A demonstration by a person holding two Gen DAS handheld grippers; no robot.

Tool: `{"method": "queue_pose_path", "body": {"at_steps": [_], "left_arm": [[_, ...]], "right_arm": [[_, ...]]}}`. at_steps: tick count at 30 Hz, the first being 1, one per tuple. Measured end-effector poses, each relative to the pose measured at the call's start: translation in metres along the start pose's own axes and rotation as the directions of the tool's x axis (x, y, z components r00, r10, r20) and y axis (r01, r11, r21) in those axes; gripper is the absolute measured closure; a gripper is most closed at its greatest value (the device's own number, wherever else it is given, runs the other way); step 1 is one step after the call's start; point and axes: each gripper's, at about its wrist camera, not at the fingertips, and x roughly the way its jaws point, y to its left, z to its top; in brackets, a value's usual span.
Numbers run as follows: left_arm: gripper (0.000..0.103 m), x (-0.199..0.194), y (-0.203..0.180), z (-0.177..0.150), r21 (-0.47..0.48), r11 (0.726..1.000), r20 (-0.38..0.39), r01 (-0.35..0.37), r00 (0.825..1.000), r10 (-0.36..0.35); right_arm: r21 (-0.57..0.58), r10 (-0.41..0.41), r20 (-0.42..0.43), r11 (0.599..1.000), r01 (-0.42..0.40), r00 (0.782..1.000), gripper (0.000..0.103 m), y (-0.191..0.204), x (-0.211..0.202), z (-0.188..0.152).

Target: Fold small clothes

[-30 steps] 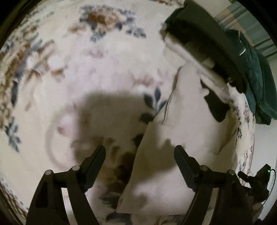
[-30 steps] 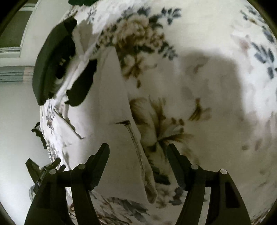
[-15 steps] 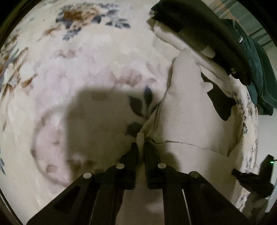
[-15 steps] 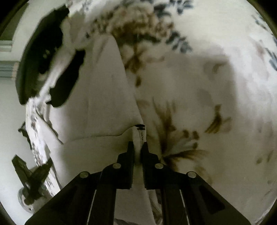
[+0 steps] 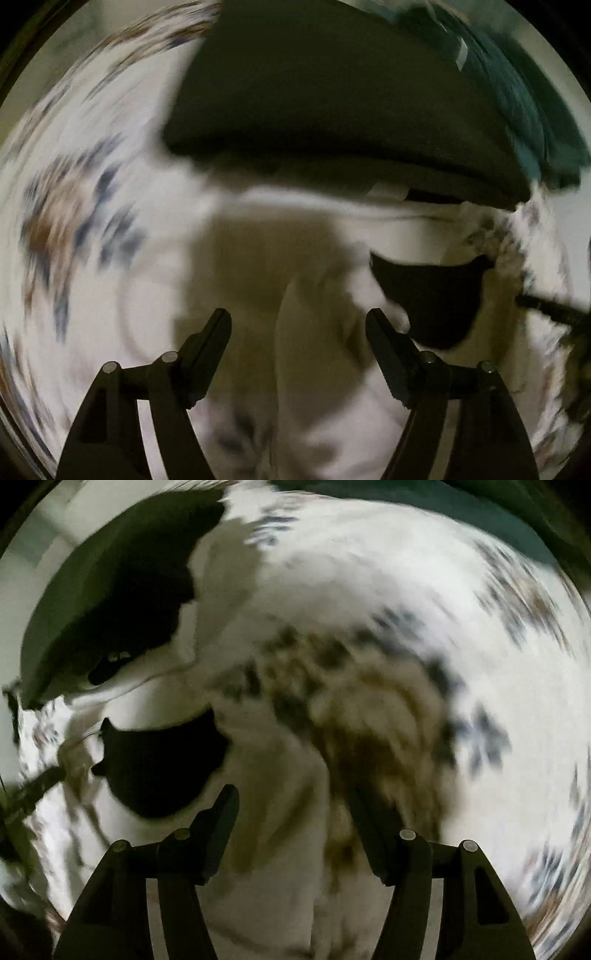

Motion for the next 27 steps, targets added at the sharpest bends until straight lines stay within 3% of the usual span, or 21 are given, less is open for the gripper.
{"method": "queue_pose_path", "body": {"at_steps": [2, 5, 6, 7, 8, 9, 17, 19, 23, 27], "left_arm": [[0.030, 0.019, -0.008, 0.015, 0.065, 0.997, -0.029, -0.044, 0.999, 0.046], [0.031, 0.042, -0.016, 0.024, 0.120, 0.992, -0.069, -0.039, 0.996, 0.047], [0.036, 0.046, -0.019, 0.024, 0.133, 0.990, -0.075, -0.036, 0.996, 0.046], [0.058, 0.046, -0.020, 0.022, 0.140, 0.990, -0.073, -0.021, 0.997, 0.031], [0.086, 0.046, -0.021, 0.020, 0.141, 0.990, -0.074, -0.010, 0.997, 0.021], [0.097, 0.042, -0.022, 0.019, 0.141, 0.990, -0.068, -0.006, 0.998, 0.016], [0.100, -0.041, -0.018, -0.013, 0.113, 0.993, 0.100, 0.018, 0.995, -0.029], [0.100, -0.068, -0.018, -0.030, 0.100, 0.995, 0.139, -0.007, 0.990, -0.007], [0.100, -0.107, -0.025, -0.067, 0.056, 0.998, 0.174, 0.011, 0.985, -0.021], [0.100, -0.134, -0.020, -0.133, 0.007, 1.000, 0.165, 0.011, 0.986, -0.012]], "right_arm": [[-0.071, -0.043, -0.008, 0.997, 0.043, 0.999, 0.039, 0.015, 0.014, 0.019], [-0.188, -0.113, -0.021, 0.976, 0.107, 0.993, 0.040, 0.037, 0.039, 0.034], [-0.212, -0.121, -0.032, 0.971, 0.111, 0.992, 0.054, 0.042, 0.045, 0.036], [-0.227, -0.121, -0.034, 0.968, 0.110, 0.992, 0.067, 0.046, 0.048, 0.037], [-0.240, -0.130, -0.026, 0.963, 0.120, 0.991, 0.089, 0.049, 0.048, 0.037], [-0.244, -0.136, -0.008, 0.961, 0.129, 0.991, 0.092, 0.051, 0.044, 0.036], [-0.145, -0.027, 0.137, 0.988, 0.047, 0.990, 0.095, 0.046, -0.030, 0.017], [-0.115, -0.002, 0.162, 0.993, 0.021, 0.987, 0.095, 0.043, -0.053, 0.003], [-0.078, 0.049, 0.197, 0.996, -0.034, 0.979, 0.095, 0.041, -0.095, -0.050], [-0.091, 0.046, 0.189, 0.995, -0.029, 0.981, 0.095, 0.048, -0.117, -0.122]]}}
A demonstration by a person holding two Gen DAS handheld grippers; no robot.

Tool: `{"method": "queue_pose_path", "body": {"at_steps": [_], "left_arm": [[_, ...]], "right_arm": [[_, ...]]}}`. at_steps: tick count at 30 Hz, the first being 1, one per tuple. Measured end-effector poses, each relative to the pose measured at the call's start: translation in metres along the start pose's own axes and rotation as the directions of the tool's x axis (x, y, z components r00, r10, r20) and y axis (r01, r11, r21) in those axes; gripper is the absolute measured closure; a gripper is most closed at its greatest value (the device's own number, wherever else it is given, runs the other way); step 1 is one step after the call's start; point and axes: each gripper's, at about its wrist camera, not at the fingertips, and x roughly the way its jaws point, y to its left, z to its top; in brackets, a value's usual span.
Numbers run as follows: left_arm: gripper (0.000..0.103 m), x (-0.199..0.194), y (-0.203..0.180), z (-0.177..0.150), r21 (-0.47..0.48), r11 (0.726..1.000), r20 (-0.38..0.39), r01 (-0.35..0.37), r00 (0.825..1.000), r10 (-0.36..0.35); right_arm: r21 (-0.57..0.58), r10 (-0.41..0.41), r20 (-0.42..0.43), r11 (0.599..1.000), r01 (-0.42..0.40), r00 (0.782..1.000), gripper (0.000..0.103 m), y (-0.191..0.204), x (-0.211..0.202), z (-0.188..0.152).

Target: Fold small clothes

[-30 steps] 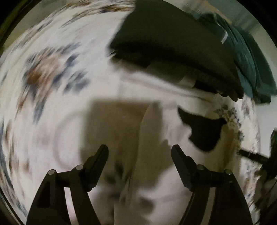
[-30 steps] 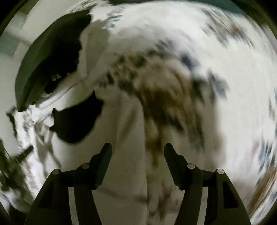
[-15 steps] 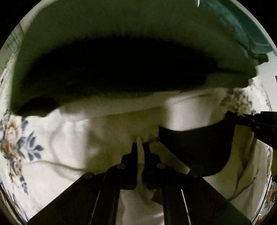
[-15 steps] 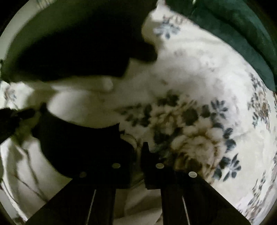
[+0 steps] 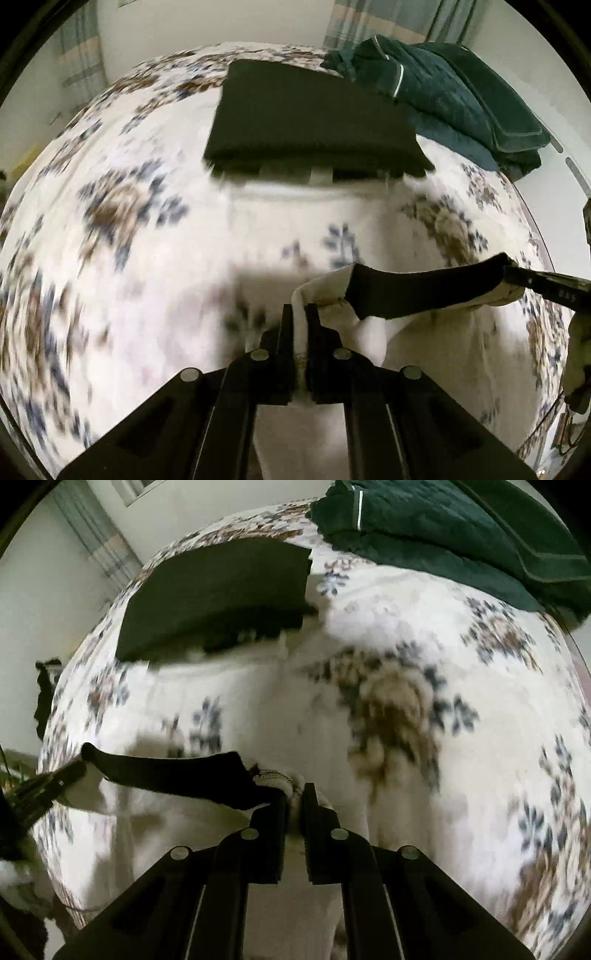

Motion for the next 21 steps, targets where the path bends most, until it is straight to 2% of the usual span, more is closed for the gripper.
{"method": "queue_pose_path", "body": {"at_steps": [2, 6, 9, 10, 12, 13, 14, 15, 17, 19, 21], "left_arm": [[0.099, -0.007, 0.001, -0.032, -0.020, 1.000, -0.032, -0.015, 0.999, 0.014], [0.099, -0.006, 0.008, -0.075, -0.089, 0.996, -0.105, -0.007, 0.995, -0.002], [0.095, -0.009, 0.019, -0.105, -0.174, 0.985, -0.147, 0.003, 0.989, -0.029], [0.095, -0.009, 0.025, -0.115, -0.206, 0.978, -0.169, 0.000, 0.985, -0.036], [0.095, -0.012, 0.038, -0.132, -0.261, 0.965, -0.206, -0.019, 0.978, -0.037], [0.091, -0.015, 0.046, -0.138, -0.289, 0.957, -0.216, -0.024, 0.976, -0.040], [0.084, -0.018, 0.051, -0.141, -0.310, 0.950, -0.221, -0.028, 0.974, -0.043], [0.079, -0.020, 0.057, -0.144, -0.338, 0.941, -0.224, -0.026, 0.973, -0.054], [0.048, -0.022, 0.072, -0.140, -0.396, 0.918, -0.208, -0.010, 0.975, -0.079], [0.042, -0.021, 0.082, -0.128, -0.449, 0.893, -0.162, 0.028, 0.980, -0.112], [0.040, -0.010, 0.087, -0.111, -0.480, 0.873, -0.123, 0.089, 0.978, -0.167]], "right_arm": [[-0.009, -0.001, -0.028, 1.000, 0.001, 1.000, 0.095, 0.006, -0.007, -0.036], [-0.012, 0.013, -0.111, 1.000, -0.014, 0.994, 0.095, 0.008, -0.006, -0.104], [-0.002, 0.027, -0.211, 1.000, -0.028, 0.977, 0.093, 0.004, 0.007, -0.139], [0.005, 0.034, -0.244, 0.999, -0.034, 0.969, 0.089, 0.002, 0.011, -0.147], [0.029, 0.051, -0.321, 0.999, -0.044, 0.946, 0.072, -0.005, 0.019, -0.162], [0.038, 0.065, -0.343, 0.998, -0.055, 0.937, 0.064, -0.009, 0.020, -0.167], [0.047, 0.076, -0.371, 0.997, -0.063, 0.925, 0.048, -0.014, 0.019, -0.173], [0.054, 0.083, -0.383, 0.996, -0.067, 0.920, 0.044, -0.018, 0.018, -0.176], [0.097, 0.092, -0.385, 0.994, -0.059, 0.918, 0.044, -0.034, 0.014, -0.179], [0.168, 0.124, -0.370, 0.984, -0.065, 0.921, 0.044, -0.050, 0.011, -0.173], [0.302, 0.180, -0.311, 0.950, -0.082, 0.933, 0.044, -0.074, 0.008, -0.162]]}}
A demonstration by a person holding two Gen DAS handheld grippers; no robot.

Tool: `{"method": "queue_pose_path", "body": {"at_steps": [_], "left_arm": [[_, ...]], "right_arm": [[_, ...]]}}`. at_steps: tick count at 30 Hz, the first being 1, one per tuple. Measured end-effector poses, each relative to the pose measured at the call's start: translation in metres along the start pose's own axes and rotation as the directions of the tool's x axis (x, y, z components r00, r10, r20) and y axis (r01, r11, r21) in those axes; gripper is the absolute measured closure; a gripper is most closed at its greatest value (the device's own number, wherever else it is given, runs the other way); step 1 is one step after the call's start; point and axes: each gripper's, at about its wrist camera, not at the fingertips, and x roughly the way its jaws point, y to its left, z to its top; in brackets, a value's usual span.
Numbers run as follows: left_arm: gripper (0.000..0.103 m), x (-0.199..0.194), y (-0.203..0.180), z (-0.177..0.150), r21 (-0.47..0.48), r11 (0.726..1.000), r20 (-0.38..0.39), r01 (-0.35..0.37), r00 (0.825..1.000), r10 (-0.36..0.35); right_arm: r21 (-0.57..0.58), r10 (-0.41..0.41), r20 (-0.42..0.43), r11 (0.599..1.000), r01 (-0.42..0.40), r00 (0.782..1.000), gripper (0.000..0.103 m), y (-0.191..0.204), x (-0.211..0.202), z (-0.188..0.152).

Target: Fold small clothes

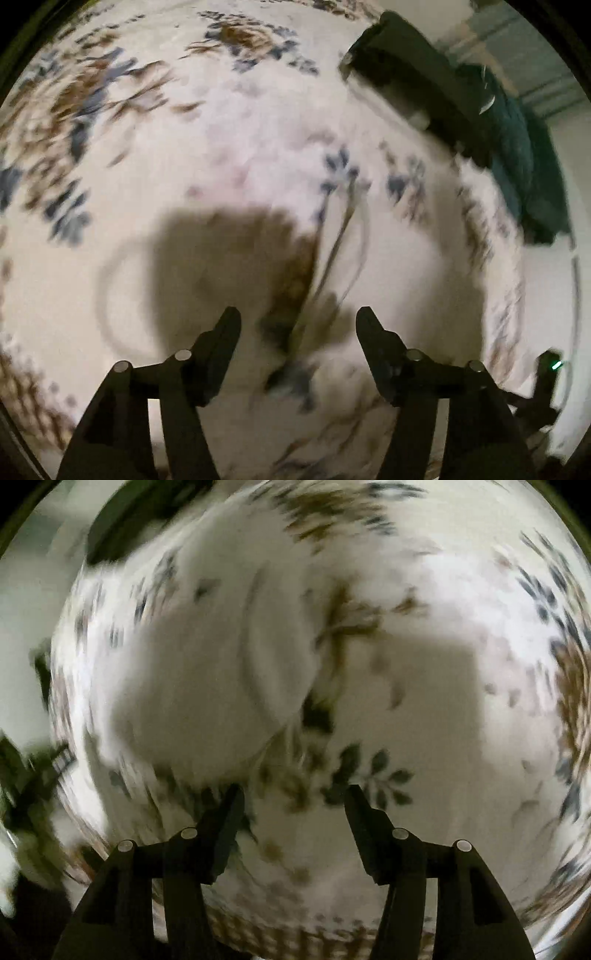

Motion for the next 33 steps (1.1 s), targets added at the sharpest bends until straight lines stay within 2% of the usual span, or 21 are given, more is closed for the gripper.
{"method": "queue_pose_path", "body": {"at_steps": [3, 5, 8, 9, 10, 11, 12, 13, 15, 19, 20, 22, 23, 25, 26, 27, 29, 30, 32, 33], "left_arm": [[0.040, 0.027, -0.013, 0.029, 0.000, 0.999, -0.007, 0.036, 0.999, -0.036], [0.040, 0.048, -0.023, 0.043, 0.008, 0.999, -0.030, 0.050, 0.998, -0.049], [0.044, 0.082, -0.042, 0.062, 0.065, 0.997, -0.063, 0.032, 0.998, -0.028], [0.051, 0.086, -0.044, 0.063, 0.083, 0.996, -0.056, 0.016, 0.998, -0.011], [0.076, 0.090, -0.046, 0.065, 0.103, 0.995, -0.048, 0.010, 0.999, -0.005], [0.089, 0.092, -0.048, 0.065, 0.119, 0.993, -0.042, -0.005, 0.999, 0.010], [0.090, 0.091, -0.047, 0.065, 0.123, 0.992, -0.030, -0.015, 0.999, 0.019], [0.094, 0.089, -0.044, 0.066, 0.118, 0.993, -0.018, -0.002, 1.000, 0.004], [0.097, 0.082, -0.036, 0.067, 0.102, 0.995, -0.003, 0.019, 1.000, -0.018], [0.101, 0.079, -0.011, 0.073, 0.052, 0.999, 0.003, 0.002, 1.000, -0.002], [0.101, 0.078, -0.007, 0.075, 0.041, 0.999, 0.002, 0.005, 1.000, -0.006], [0.100, 0.070, 0.003, 0.077, 0.005, 0.997, 0.000, 0.076, 0.997, -0.076], [0.099, 0.065, 0.009, 0.078, -0.012, 0.996, -0.008, 0.092, 0.996, -0.092], [0.098, 0.060, 0.020, 0.077, -0.039, 0.990, -0.025, 0.136, 0.990, -0.137], [0.091, 0.058, 0.027, 0.074, -0.060, 0.986, -0.032, 0.158, 0.987, -0.160], [0.085, 0.057, 0.034, 0.071, -0.083, 0.981, -0.043, 0.173, 0.983, -0.177], [0.045, 0.059, 0.049, 0.061, -0.138, 0.961, -0.062, 0.240, 0.966, -0.250], [0.044, 0.061, 0.052, 0.055, -0.164, 0.946, -0.062, 0.278, 0.955, -0.292], [0.044, 0.067, 0.056, 0.042, -0.225, 0.896, -0.081, 0.383, 0.909, -0.409], [0.044, 0.072, 0.052, 0.038, -0.233, 0.886, -0.091, 0.402, 0.898, -0.431]], "right_arm": [[0.175, 0.127, 0.098, 0.974, -0.143, 0.987, 0.044, -0.023, -0.007, 0.024], [0.247, 0.171, 0.160, 0.947, -0.208, 0.972, 0.044, -0.032, -0.004, 0.042], [0.321, 0.247, 0.190, 0.899, -0.298, 0.950, 0.044, -0.036, 0.019, 0.072], [0.339, 0.263, 0.192, 0.886, -0.316, 0.945, 0.044, -0.036, 0.029, 0.081], [0.343, 0.276, 0.197, 0.880, -0.329, 0.941, 0.048, -0.033, 0.037, 0.087], [0.334, 0.271, 0.198, 0.885, -0.325, 0.942, 0.079, -0.028, 0.044, 0.094], [0.322, 0.253, 0.192, 0.896, -0.305, 0.948, 0.091, -0.021, 0.045, 0.100], [0.303, 0.224, 0.195, 0.912, -0.276, 0.955, 0.092, -0.012, 0.044, 0.105], [0.280, 0.162, 0.219, 0.934, -0.221, 0.962, 0.093, -0.001, 0.039, 0.110], [0.334, 0.112, 0.212, 0.925, -0.180, 0.971, 0.094, -0.012, 0.047, 0.118], [0.326, 0.109, 0.207, 0.929, -0.174, 0.972, 0.094, -0.011, 0.049, 0.122], [0.293, 0.133, 0.182, 0.939, -0.183, 0.974, 0.093, -0.005, 0.049, 0.125], [0.284, 0.136, 0.170, 0.942, -0.180, 0.976, 0.086, -0.004, 0.046, 0.126], [0.277, 0.177, 0.149, 0.937, -0.213, 0.973, 0.059, -0.008, 0.040, 0.124], [0.281, 0.211, 0.146, 0.928, -0.245, 0.966, 0.036, -0.011, 0.037, 0.121], [0.293, 0.242, 0.152, 0.915, -0.278, 0.958, 0.031, -0.018, 0.033, 0.116], [0.304, 0.295, 0.144, 0.895, -0.326, 0.944, 0.030, -0.028, 0.032, 0.108], [0.315, 0.327, 0.118, 0.883, -0.347, 0.938, 0.030, -0.035, 0.037, 0.101], [0.330, 0.370, 0.079, 0.866, -0.375, 0.926, 0.030, -0.043, 0.048, 0.091], [0.343, 0.417, 0.048, 0.847, -0.407, 0.908, 0.030, -0.048, 0.058, 0.083]]}}
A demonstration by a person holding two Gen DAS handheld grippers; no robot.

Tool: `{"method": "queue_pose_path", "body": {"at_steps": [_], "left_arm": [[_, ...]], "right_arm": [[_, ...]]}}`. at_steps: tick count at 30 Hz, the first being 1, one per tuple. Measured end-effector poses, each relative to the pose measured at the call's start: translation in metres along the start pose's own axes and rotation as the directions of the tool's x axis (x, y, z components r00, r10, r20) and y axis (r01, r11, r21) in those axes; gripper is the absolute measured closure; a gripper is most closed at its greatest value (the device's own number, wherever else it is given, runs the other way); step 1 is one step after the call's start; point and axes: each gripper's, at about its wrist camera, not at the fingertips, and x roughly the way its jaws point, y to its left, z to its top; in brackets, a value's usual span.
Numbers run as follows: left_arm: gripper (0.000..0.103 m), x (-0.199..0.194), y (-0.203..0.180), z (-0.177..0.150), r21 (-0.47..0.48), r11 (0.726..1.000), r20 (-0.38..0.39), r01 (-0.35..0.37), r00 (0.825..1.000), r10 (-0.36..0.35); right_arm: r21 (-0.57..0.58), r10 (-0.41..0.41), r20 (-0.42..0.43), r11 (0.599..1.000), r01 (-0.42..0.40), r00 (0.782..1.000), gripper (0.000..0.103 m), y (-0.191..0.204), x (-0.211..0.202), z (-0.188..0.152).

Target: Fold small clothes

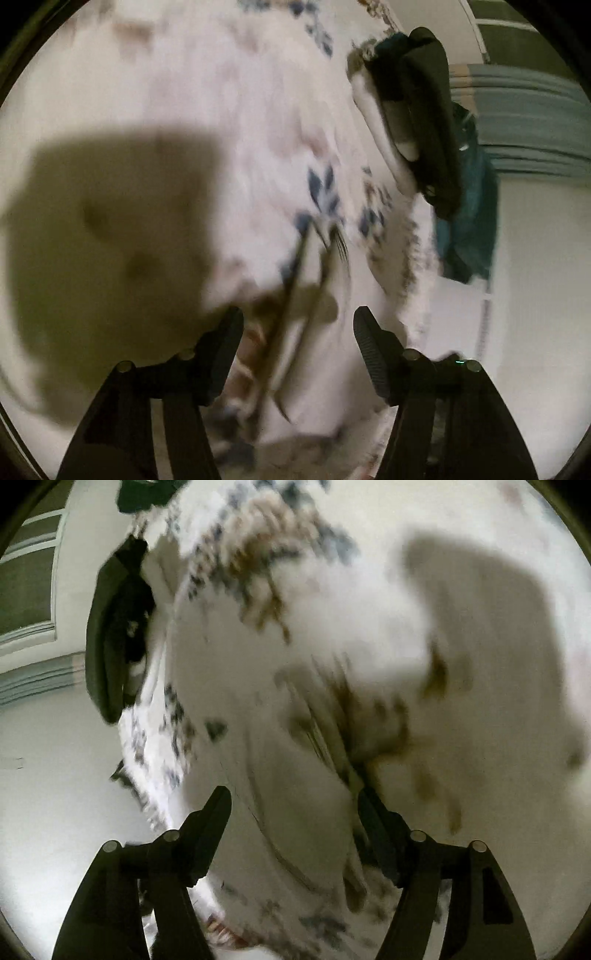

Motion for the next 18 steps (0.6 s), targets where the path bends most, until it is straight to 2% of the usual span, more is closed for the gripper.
{"method": "queue_pose_path", "body": {"at_steps": [5, 9, 12, 13, 14, 15, 16, 18], "left_arm": [[0.043, 0.025, -0.003, -0.014, 0.004, 0.999, -0.069, 0.038, 0.997, -0.038], [0.043, 0.040, -0.009, -0.014, 0.021, 0.999, -0.091, 0.038, 0.995, -0.036], [0.043, 0.045, -0.016, -0.012, 0.040, 0.999, -0.086, 0.035, 0.996, -0.032], [0.046, 0.044, -0.019, -0.013, 0.056, 0.998, -0.075, 0.024, 0.997, -0.019], [0.063, 0.045, -0.024, -0.013, 0.077, 0.997, -0.062, 0.005, 0.998, 0.000], [0.082, 0.046, -0.030, -0.014, 0.103, 0.995, -0.060, -0.012, 0.998, 0.019], [0.091, 0.045, -0.036, -0.015, 0.119, 0.992, -0.054, -0.031, 0.998, 0.038], [0.091, 0.041, -0.050, -0.015, 0.142, 0.988, -0.025, -0.057, 0.998, 0.061]], "right_arm": [[0.073, 0.132, -0.134, 0.990, -0.123, 0.982, 0.030, -0.032, 0.037, -0.019], [0.114, 0.206, -0.123, 0.975, -0.192, 0.971, 0.029, -0.037, 0.057, -0.023], [0.116, 0.221, -0.099, 0.971, -0.210, 0.970, 0.031, -0.031, 0.062, -0.024], [0.105, 0.217, -0.091, 0.973, -0.207, 0.972, 0.040, -0.027, 0.063, -0.025], [0.084, 0.210, -0.088, 0.976, -0.203, 0.974, 0.066, -0.022, 0.064, -0.026], [0.053, 0.177, -0.087, 0.984, -0.173, 0.980, 0.076, -0.015, 0.065, -0.028], [0.034, 0.152, -0.072, 0.988, -0.150, 0.986, 0.077, -0.009, 0.063, -0.030], [0.010, 0.130, -0.037, 0.991, -0.130, 0.991, 0.080, 0.005, 0.056, -0.034]]}}
